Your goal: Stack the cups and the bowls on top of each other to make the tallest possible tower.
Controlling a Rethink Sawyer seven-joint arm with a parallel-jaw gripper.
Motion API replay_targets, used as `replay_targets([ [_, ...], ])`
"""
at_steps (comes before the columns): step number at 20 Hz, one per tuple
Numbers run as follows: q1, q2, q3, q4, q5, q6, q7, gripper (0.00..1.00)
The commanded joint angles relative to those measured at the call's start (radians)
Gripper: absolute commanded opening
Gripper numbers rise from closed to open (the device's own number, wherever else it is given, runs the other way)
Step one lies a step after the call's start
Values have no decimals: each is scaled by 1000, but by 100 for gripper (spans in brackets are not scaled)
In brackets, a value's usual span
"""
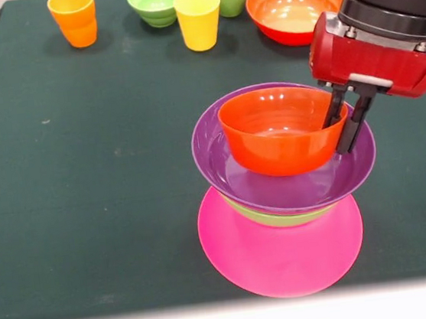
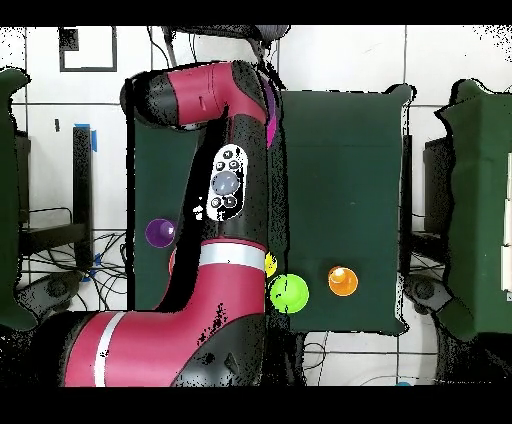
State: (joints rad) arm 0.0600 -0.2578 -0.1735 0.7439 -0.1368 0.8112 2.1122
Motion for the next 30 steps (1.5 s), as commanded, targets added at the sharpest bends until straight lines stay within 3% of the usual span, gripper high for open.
replay_targets([
  [1,9,15,41,103,17,-35,168,0],
  [9,15,33,32,105,33,-61,174,0],
  [15,18,23,44,142,79,-25,185,0],
  [16,20,25,40,141,90,-22,179,100],
  [30,23,42,17,110,108,-9,153,100],
])
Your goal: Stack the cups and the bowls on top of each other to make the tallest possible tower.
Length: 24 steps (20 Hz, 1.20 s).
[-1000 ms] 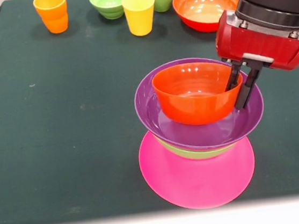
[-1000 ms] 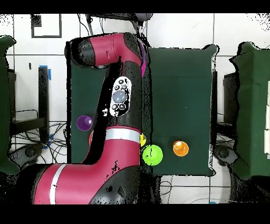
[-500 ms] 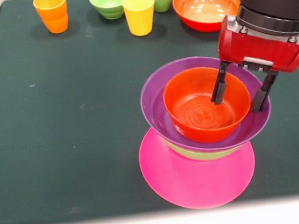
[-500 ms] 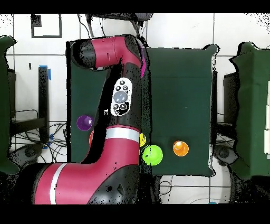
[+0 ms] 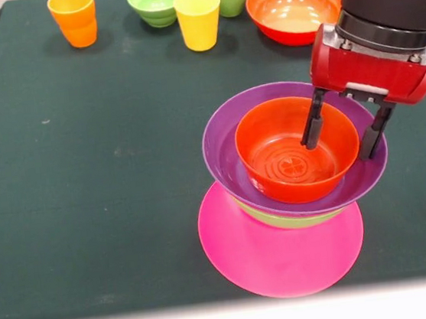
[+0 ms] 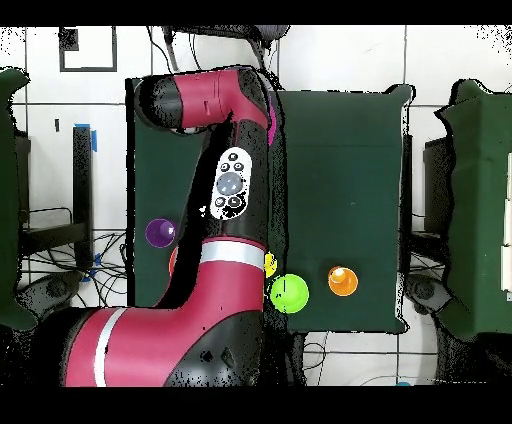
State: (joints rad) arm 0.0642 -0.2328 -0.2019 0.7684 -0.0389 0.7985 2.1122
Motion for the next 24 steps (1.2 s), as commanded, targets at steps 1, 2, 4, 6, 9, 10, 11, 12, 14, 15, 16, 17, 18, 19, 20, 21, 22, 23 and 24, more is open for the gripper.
replay_targets([
  [1,21,20,41,81,12,4,156,100],
  [2,27,23,29,74,12,10,171,100],
  [4,34,31,12,61,17,20,192,100],
  [6,35,24,8,72,25,0,200,100],
  [9,33,16,6,67,35,16,181,100],
  [10,33,12,5,67,38,22,175,100],
  [11,33,7,3,70,41,27,172,100],
  [12,34,5,1,75,43,26,170,100],
  [14,32,-8,1,84,49,33,160,100],
  [15,32,-15,0,88,52,37,154,100],
  [16,31,-22,0,93,55,42,149,100],
  [17,29,-30,-1,97,57,49,141,100],
  [18,29,-38,0,104,61,56,135,100],
  [19,28,-45,-1,107,64,64,130,100],
  [20,27,-50,0,109,68,71,124,100],
  [21,27,-54,0,112,72,75,121,100],
  [22,28,-57,0,116,74,74,120,100],
  [23,26,-58,1,115,76,79,115,100],
  [24,25,-61,1,115,78,83,112,100],
])
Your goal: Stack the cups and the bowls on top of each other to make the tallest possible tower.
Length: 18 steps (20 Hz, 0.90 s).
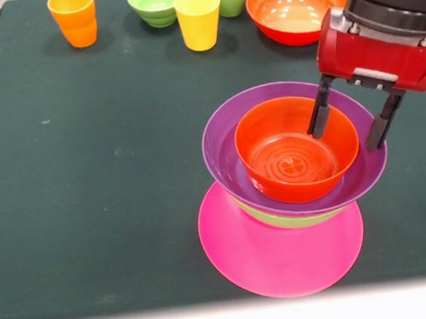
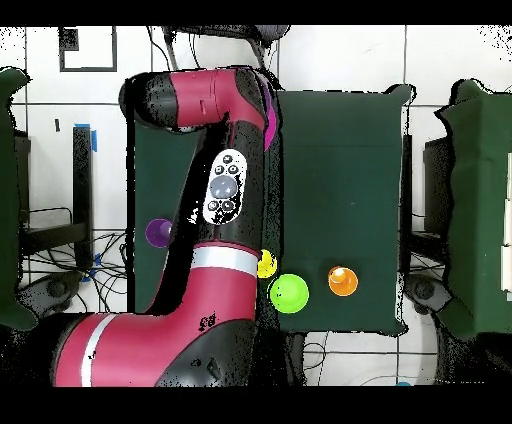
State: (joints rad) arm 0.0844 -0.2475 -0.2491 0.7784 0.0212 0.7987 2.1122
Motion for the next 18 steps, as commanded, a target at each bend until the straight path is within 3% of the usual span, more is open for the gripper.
replay_targets([
  [1,3,-46,49,103,19,87,107,100],
  [9,-11,-90,56,148,23,88,69,100],
  [18,-37,-175,81,310,39,42,30,100],
])
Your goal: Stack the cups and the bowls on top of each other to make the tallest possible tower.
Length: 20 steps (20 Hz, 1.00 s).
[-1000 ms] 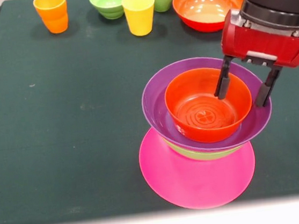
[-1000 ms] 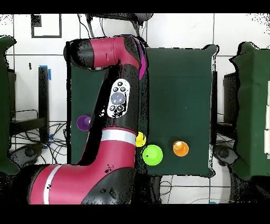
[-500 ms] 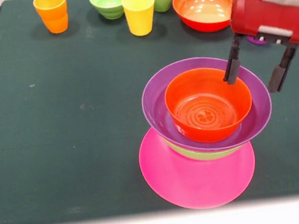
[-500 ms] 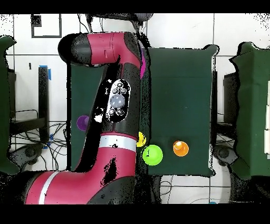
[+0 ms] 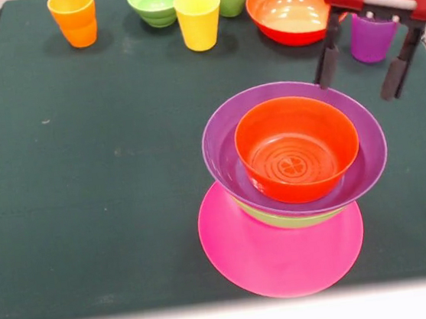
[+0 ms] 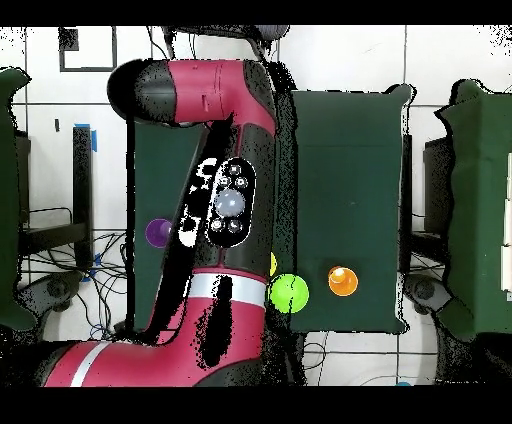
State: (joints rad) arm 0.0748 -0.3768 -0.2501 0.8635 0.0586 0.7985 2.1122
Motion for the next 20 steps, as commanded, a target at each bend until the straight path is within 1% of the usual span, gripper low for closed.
replay_targets([
  [1,-30,-56,84,247,2,34,28,100],
  [5,-43,-99,97,341,10,-1,24,100],
  [10,-62,-136,118,454,16,-77,34,100],
  [13,-78,-146,135,526,16,-150,48,100],
  [16,-89,-145,144,568,8,-208,57,100],
  [20,-118,-147,163,623,-5,-276,39,100],
])
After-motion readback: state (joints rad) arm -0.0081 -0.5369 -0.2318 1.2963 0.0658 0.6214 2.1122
